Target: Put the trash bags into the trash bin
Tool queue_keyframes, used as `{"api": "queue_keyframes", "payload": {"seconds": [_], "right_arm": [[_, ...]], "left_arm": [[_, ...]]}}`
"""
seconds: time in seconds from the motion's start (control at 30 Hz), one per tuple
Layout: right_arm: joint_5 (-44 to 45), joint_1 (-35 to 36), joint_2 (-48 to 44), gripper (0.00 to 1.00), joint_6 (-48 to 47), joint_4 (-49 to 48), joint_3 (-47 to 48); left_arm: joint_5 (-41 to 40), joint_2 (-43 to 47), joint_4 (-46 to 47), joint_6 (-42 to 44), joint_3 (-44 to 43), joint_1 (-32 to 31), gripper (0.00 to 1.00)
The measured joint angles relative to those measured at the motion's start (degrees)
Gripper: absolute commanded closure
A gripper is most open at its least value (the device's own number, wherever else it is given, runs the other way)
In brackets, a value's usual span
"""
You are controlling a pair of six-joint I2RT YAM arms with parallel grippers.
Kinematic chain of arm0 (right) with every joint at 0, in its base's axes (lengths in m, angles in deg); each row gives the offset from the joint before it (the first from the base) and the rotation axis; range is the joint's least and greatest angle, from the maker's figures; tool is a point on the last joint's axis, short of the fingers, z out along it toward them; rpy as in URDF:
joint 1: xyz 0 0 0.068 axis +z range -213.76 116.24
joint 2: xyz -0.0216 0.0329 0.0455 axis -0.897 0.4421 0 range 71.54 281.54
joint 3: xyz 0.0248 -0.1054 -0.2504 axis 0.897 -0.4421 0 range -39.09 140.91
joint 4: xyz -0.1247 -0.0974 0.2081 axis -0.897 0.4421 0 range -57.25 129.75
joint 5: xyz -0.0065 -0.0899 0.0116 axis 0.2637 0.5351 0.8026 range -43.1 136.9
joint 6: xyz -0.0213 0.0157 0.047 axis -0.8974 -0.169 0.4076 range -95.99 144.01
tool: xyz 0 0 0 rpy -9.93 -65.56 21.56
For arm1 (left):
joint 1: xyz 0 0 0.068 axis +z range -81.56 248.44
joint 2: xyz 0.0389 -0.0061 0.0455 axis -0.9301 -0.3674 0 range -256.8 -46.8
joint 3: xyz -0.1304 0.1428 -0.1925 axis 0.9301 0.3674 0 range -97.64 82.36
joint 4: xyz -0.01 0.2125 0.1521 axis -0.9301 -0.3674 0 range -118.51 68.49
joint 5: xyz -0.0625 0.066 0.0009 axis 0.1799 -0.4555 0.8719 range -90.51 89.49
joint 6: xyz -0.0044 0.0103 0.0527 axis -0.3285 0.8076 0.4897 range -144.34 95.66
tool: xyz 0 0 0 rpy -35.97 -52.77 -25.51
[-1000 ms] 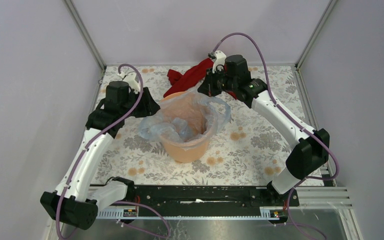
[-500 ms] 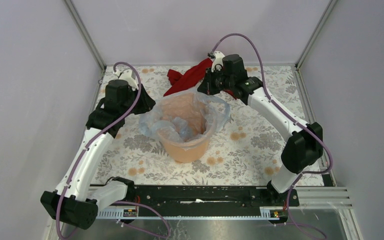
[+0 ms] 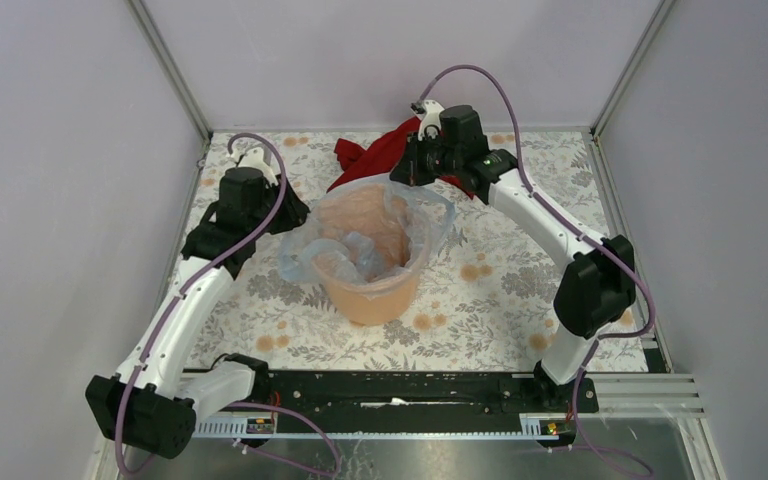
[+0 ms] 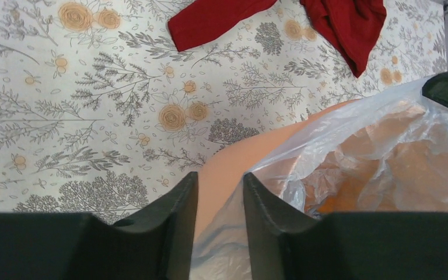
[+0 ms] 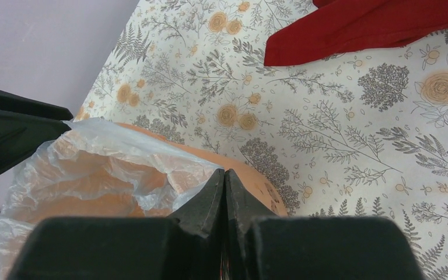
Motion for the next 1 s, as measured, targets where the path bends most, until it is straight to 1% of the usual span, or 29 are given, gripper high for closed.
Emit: {"api": "queue_keyframes", "payload": {"seconds": [0.1,0.13,0.2,0.27,0.4,0.5,0.7,0.9,0.93,1.0], "right_arm": [[-0.66,-0.02,0.76,0.92,0.37,-0.50,0.02],[-0.70,-0.02,0.98,0.92,0.44,-0.59,0.02],[-0.72,-0.02,1.51,0.92,0.61,-0.63,0.11],[-0.74,-0.02,1.97,0.91,0.76,-0.59,0.20],[-0.76,-0.02,2.29,0.90,0.83,-0.61,0.22],[-0.74,-0.02,2.29,0.86,0.85,-0.59,0.22],[-0.74,-0.02,2.27,0.86,1.09,-1.14,-1.55],[-0.33,-0.46,2.27,0.77,2.10,-0.35,-3.87],[-0.04,-0.52,2.27,0.73,2.36,0.66,-3.58],[1.05,-0.61,2.27,0.58,2.73,4.39,-1.79]], "left_arm": [[-1.03,0.02,1.31,-0.96,1.44,0.00,0.67],[-1.29,0.02,1.79,-1.27,1.99,0.00,0.66],[-1.57,0.09,2.78,-1.64,2.93,0.00,0.61],[-1.73,0.15,3.32,-2.12,3.67,0.00,0.61],[-1.70,0.17,4.11,-2.73,4.48,0.11,0.72],[-1.25,0.39,4.98,-3.30,5.79,0.11,0.75],[0.02,1.53,6.51,-4.63,10.12,0.26,0.76],[1.70,3.39,6.54,-5.68,13.27,0.28,0.75],[1.88,3.56,6.49,-5.70,13.38,0.31,0.75],[2.25,3.65,6.40,-5.64,13.38,0.33,0.75]]}}
